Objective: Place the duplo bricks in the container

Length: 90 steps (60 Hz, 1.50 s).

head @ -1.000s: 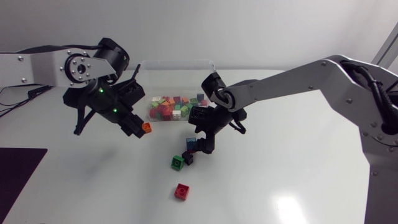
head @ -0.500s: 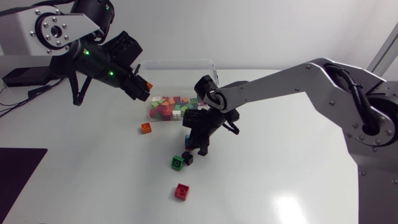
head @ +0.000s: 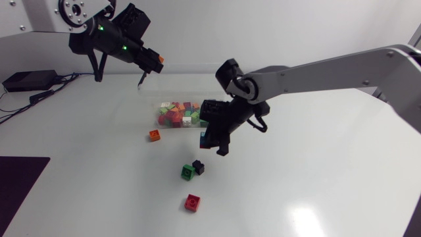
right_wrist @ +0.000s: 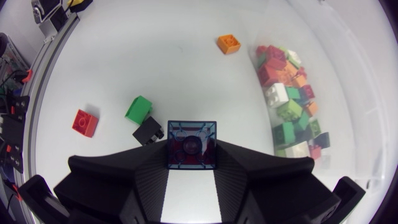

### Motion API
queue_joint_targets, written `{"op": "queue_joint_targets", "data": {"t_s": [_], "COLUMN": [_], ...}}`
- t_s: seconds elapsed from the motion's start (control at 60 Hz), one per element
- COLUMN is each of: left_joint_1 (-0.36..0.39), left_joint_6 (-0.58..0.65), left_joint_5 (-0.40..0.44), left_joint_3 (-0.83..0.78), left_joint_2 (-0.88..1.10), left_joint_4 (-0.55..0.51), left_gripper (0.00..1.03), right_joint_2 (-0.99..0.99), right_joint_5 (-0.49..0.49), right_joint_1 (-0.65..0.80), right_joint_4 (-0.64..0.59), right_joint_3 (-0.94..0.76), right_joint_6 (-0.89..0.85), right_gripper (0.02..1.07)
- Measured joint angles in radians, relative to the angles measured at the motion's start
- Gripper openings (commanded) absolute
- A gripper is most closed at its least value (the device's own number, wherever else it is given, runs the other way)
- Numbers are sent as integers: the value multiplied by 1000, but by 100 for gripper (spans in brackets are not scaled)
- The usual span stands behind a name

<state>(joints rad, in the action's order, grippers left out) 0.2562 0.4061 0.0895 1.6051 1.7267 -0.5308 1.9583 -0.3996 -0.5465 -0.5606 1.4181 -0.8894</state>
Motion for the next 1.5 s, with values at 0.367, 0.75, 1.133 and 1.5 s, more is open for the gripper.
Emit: {"op": "queue_joint_targets", "data": {"t_s": [0.367, 0.75, 1.133, 1.5], "left_joint_1": [-34, -213, -313, -241], "left_joint_6": [-22, 54, 331, 497], "left_joint_5": [4, 136, 275, 300], "left_joint_3": [91, -81, -400, -563], "left_joint_2": [192, 13, -168, -84], "left_joint_4": [81, 72, 50, 125], "left_gripper": [98, 98, 98, 98], "right_joint_2": [-151, -154, 49, 255], "right_joint_5": [-31, -50, -49, -18], "right_joint_1": [34, 99, 129, 137], "right_joint_4": [-74, -54, 60, 102], "right_joint_3": [36, 254, 510, 664], "right_joint_6": [58, 212, 381, 470], "right_gripper": [27, 27, 27, 70]}}
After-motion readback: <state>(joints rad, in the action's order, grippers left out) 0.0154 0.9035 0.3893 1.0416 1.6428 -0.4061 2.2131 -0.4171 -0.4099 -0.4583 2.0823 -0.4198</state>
